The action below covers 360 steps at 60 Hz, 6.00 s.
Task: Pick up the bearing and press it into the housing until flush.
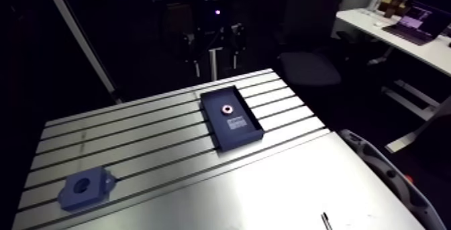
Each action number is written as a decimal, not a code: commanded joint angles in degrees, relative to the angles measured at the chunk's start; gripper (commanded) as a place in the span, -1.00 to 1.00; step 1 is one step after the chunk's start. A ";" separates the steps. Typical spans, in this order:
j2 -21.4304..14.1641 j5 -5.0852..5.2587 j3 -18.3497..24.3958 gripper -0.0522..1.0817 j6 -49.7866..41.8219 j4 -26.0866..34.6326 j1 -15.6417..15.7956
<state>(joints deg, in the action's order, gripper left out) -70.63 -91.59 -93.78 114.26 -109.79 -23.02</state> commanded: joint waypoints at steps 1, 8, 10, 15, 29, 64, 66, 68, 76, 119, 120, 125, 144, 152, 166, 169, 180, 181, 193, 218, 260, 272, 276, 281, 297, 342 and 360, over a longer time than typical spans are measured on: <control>0.29 0.04 -1.82 -0.89 1.24 -2.26 -2.12; 0.53 0.14 -2.56 -0.89 2.56 -3.16 -2.64; 0.71 0.14 -2.98 -0.89 3.74 -3.43 -3.05; 0.80 0.31 -3.10 -0.89 4.16 -3.46 -3.58; 2.68 0.32 -3.22 -0.89 4.27 -4.60 -3.70; 6.32 0.40 -4.49 -0.40 3.40 -8.43 -3.02; 6.57 0.40 -4.67 -0.38 3.39 -8.69 -2.93; 6.76 0.40 -4.69 -0.36 3.39 -8.95 -2.77; 7.44 0.41 -4.79 -0.30 3.21 -10.01 -2.66; 9.24 0.24 -5.05 -0.26 3.03 -12.08 -2.22; 9.25 0.23 -5.05 -0.26 3.03 -12.08 -2.22; 9.33 0.14 -5.05 -0.26 2.95 -12.08 -2.22; 10.22 -0.04 -5.05 -0.26 2.51 -12.25 -2.22; 10.22 -0.04 -4.96 -0.26 2.51 -12.25 -2.22; 10.31 -0.13 -5.05 -0.26 2.50 -12.25 -2.22; 10.38 -0.13 -5.05 -0.26 2.51 -12.25 -2.22; 11.08 -0.37 -5.14 -0.26 2.58 -13.84 -2.30; 11.17 -0.39 -5.21 -0.26 2.59 -14.06 -2.30; 11.10 -0.39 -5.23 -0.23 2.60 -14.10 -2.23; 11.01 -0.30 -5.23 -0.10 2.60 -14.10 -2.13; 11.17 -0.39 -5.23 -0.06 2.60 -14.10 -1.95; 11.18 -0.39 -5.14 -0.04 2.60 -14.10 -1.95; 11.19 -0.39 -5.14 -0.04 2.60 -14.10 -1.95; 11.19 -0.39 -5.14 -0.03 2.60 -14.10 -1.95; 11.19 -0.39 -5.30 -0.02 2.60 -13.92 -1.95; 11.11 -0.39 -5.49 0.06 2.60 -14.02 -1.95; 10.42 -1.36 -5.33 0.07 2.68 -13.85 -1.88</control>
<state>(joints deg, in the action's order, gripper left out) -59.74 -92.42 -99.26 116.87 -123.80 -24.97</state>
